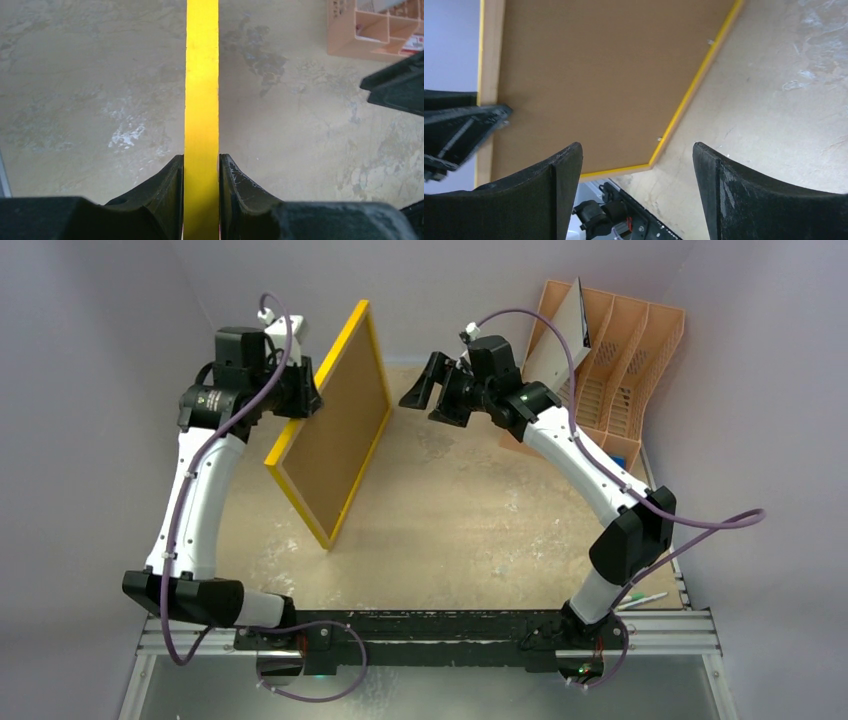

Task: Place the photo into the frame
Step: Turn over the photo frame at the center of the board.

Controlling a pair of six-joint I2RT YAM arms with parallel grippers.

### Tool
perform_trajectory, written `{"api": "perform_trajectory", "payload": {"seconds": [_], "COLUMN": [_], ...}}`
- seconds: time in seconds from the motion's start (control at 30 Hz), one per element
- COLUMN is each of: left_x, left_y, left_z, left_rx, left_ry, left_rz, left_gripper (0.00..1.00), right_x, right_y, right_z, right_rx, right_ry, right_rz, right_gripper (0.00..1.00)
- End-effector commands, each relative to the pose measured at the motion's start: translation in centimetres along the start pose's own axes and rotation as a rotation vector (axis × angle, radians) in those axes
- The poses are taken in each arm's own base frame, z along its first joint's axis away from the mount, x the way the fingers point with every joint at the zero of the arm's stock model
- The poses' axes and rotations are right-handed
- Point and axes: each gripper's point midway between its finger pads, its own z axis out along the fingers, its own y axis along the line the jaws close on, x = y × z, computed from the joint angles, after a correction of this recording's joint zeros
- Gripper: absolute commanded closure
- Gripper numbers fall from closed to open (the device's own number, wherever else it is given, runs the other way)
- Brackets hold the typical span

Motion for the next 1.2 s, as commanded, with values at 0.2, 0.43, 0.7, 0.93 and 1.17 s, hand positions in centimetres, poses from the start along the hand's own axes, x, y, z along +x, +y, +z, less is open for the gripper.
{"api": "perform_trajectory", "payload": {"seconds": [0.2,0.43,0.7,0.93,1.17], "left_x": [-2.2,-1.9,-1.4,-1.2,0.1], "left_y": [-3.0,-3.6,-5.7,-7.5,-9.9], "left_z": [-1.7,-1.0,-0.8,-2.0,-3.0], "left_rx": [0.043,0.076,0.203,0.304,0.455], "left_ry": [-0.195,-0.201,-0.183,-0.212,-0.202], "left_rz": [0.070,0.081,0.076,0.093,0.107], "left_gripper": [1.00,1.00,0.84,0.48,0.38], "right_x": [-1.4,-1.2,-0.4,-0.1,-0.1], "right_y": [3.0,5.0,9.4,9.8,9.0], "right_z": [-1.1,-0.4,-0.2,0.9,1.6], "right_rx": [-0.091,-0.161,-0.310,-0.304,-0.262], "right_ry": [-0.033,-0.010,0.023,0.025,0.012], "right_rz": [0.050,0.044,-0.026,-0.033,0.002], "right_gripper": [0.09,0.02,0.01,0.01,0.01]}}
